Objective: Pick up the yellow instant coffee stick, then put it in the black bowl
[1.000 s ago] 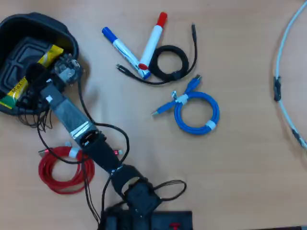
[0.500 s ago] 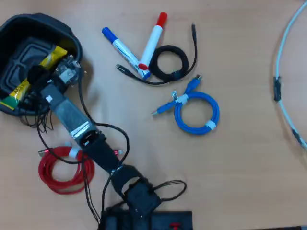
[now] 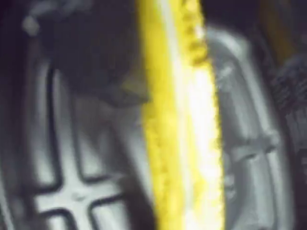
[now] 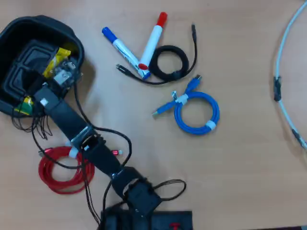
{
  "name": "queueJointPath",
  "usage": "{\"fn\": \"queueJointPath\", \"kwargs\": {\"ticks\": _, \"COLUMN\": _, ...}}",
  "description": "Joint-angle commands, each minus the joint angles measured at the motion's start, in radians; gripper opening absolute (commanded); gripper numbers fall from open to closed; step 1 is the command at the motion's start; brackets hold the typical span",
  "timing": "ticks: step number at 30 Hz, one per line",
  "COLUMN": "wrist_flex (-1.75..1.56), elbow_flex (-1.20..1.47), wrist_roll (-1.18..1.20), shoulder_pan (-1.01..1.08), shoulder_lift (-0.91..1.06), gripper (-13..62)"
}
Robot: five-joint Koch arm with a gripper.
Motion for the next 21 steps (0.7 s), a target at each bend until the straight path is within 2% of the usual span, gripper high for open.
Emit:
{"fn": "queueJointPath", "kwargs": {"ticks": 1, "wrist_flex": -0.002, "elbow_flex": -0.13, "wrist_roll": -0.028, "shoulder_pan": -0.005, "shoulder_lift": 0.123, "gripper": 27.6}}
{"fn": "queueJointPath", "kwargs": {"ticks": 12, "wrist_flex": 0.199, "elbow_flex": -0.13, "wrist_roll": -0.181, "shoulder_pan": -0.002, "shoulder_lift": 0.135, "gripper": 26.9}}
{"fn": "queueJointPath", "kwargs": {"ticks": 21, "wrist_flex": 0.307, "elbow_flex": -0.13, "wrist_roll": -0.193, "shoulder_pan": -0.026, "shoulder_lift": 0.321, "gripper": 25.2}}
